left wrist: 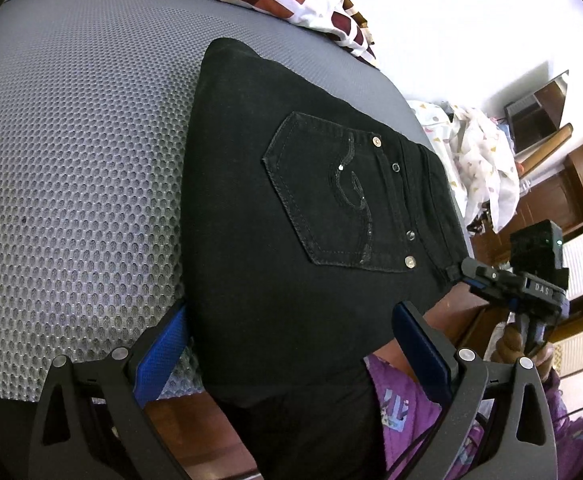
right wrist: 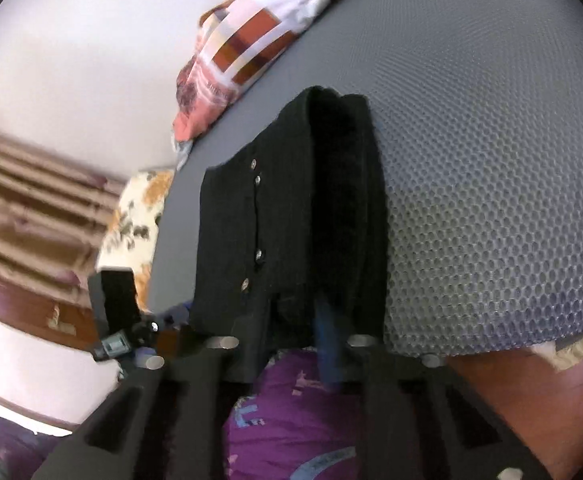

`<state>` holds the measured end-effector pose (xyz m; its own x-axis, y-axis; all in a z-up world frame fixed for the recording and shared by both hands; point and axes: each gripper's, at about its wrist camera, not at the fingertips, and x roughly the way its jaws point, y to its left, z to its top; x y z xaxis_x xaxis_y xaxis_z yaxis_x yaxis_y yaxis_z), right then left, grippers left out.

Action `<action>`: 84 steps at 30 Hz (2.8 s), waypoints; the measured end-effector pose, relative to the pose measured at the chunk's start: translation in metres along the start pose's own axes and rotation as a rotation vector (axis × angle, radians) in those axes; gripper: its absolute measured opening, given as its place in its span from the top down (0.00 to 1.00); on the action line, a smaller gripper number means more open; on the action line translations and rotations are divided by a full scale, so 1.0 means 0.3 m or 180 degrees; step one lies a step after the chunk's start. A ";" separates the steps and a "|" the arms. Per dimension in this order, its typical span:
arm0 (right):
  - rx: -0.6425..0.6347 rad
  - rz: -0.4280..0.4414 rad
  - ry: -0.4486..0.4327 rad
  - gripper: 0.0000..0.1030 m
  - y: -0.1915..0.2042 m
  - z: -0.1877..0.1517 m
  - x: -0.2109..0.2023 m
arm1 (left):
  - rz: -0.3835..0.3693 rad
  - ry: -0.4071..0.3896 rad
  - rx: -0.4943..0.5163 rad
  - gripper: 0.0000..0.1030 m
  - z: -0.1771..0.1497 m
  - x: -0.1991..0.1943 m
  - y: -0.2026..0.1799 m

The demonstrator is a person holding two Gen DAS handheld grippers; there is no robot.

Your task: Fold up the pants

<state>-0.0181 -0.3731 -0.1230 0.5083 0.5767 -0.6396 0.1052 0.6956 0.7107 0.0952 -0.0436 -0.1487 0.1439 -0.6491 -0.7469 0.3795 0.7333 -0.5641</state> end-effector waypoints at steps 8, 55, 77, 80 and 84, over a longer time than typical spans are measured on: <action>0.0239 0.0081 -0.0020 0.88 -0.053 -0.031 -0.040 | -0.0008 -0.0013 0.0035 0.05 0.006 -0.008 0.028; -0.0163 -0.0695 -0.0096 0.29 -0.043 0.205 0.136 | 0.1612 -0.0308 0.1007 0.05 0.159 0.065 -0.017; -0.0089 0.0017 0.0075 0.29 -0.104 0.219 0.138 | 0.0940 -0.0053 0.1060 0.02 0.182 0.138 -0.007; 0.0046 0.0180 0.0109 0.28 -0.134 0.222 0.129 | 0.0931 -0.0041 0.1050 0.02 0.186 0.134 -0.004; 0.0126 0.0272 0.0095 0.27 -0.148 0.220 0.125 | 0.0968 -0.0042 0.1042 0.02 0.188 0.133 -0.009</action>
<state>0.0526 -0.4107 -0.1593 0.4911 0.6463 -0.5841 0.0964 0.6261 0.7738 0.1513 -0.0830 -0.1572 0.3045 -0.4178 -0.8560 0.5872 0.7899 -0.1767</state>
